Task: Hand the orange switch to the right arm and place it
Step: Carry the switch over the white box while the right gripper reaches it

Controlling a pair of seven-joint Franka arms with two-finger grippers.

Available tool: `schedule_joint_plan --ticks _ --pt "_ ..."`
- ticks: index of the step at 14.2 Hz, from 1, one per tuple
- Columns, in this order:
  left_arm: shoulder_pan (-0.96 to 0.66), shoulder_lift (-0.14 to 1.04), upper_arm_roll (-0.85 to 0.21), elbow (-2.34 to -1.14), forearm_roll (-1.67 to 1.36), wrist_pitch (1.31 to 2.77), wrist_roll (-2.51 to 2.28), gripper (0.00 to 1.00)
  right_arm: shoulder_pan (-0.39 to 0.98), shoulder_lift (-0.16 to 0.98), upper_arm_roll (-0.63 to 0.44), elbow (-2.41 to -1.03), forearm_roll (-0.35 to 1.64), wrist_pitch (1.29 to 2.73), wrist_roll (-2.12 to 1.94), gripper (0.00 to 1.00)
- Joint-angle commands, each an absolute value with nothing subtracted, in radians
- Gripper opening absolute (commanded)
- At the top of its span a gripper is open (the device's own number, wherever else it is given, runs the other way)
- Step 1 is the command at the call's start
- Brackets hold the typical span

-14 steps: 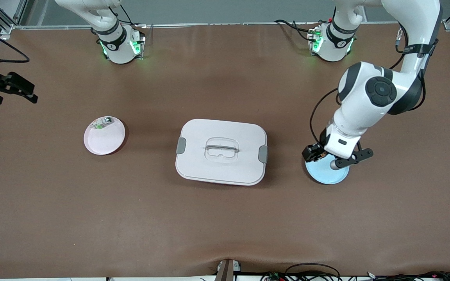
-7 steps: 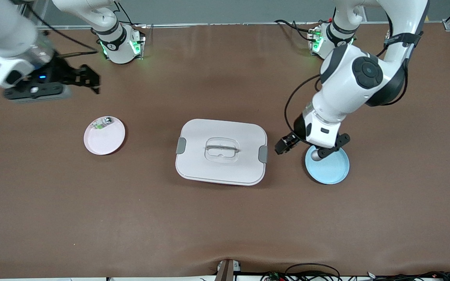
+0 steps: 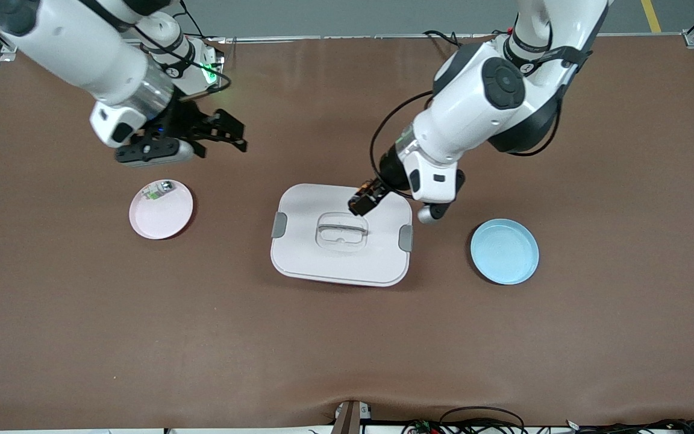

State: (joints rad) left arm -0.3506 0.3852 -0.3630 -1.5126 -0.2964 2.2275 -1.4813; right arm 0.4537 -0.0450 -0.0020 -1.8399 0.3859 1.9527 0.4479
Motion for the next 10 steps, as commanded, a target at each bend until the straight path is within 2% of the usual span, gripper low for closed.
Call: schedule_joint_plan --ticks 1,6,10 --pt "-0.386 0.429 -0.362 -1.445 -0.333 2.212 -1.561 0.00 0.506 -0.104 -0.015 -1.969 0.518 2.139 0.497 1.00" --pt "-0.431 0.483 -0.362 -1.391 -0.426 2.258 -1.649 0.00 0.589 -0.100 -0.015 -2.077 0.681 2.429 0.499 1.00" --pt "-0.471 0.506 -0.361 -1.390 -0.457 2.312 -1.651 0.00 0.591 -0.080 -0.015 -2.077 0.764 2.457 0.500 1.00"
